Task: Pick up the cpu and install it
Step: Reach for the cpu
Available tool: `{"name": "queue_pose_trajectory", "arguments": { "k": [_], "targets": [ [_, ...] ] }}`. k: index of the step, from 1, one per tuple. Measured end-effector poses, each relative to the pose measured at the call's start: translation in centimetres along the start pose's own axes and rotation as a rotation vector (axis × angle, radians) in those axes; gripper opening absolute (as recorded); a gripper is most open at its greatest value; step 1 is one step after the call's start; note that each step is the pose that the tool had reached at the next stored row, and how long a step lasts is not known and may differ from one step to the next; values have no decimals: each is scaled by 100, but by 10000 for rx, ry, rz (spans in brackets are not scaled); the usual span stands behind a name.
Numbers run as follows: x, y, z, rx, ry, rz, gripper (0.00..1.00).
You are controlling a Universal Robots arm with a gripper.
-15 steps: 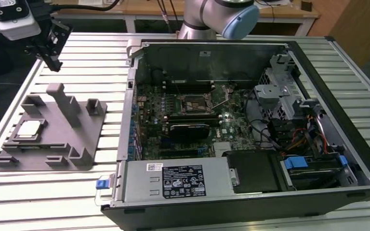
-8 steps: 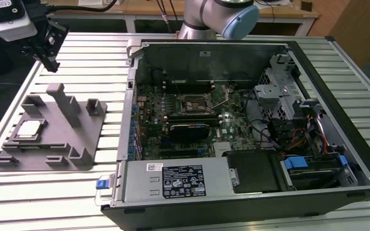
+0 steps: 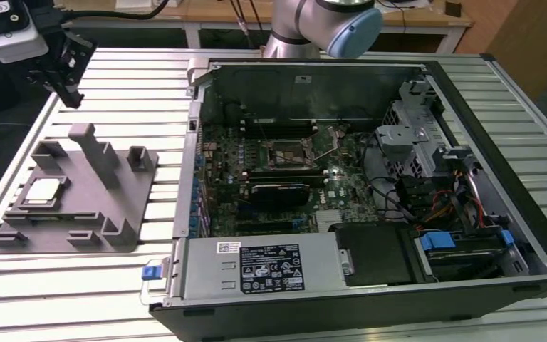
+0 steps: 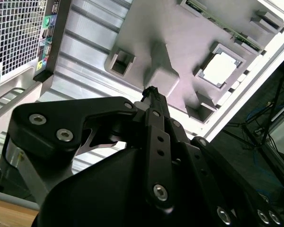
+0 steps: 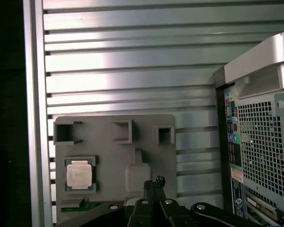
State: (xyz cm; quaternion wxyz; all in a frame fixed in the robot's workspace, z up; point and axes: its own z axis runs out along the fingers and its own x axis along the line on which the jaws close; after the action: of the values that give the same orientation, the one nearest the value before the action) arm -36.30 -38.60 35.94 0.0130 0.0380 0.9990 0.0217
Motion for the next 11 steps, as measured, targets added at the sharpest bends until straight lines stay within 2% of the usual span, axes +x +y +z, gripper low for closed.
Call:
{"name": "queue_pose_trajectory", "arguments": {
  "k": [11],
  "targets": [
    [102,-10,35,-1,-1,0,11]
  ]
}}
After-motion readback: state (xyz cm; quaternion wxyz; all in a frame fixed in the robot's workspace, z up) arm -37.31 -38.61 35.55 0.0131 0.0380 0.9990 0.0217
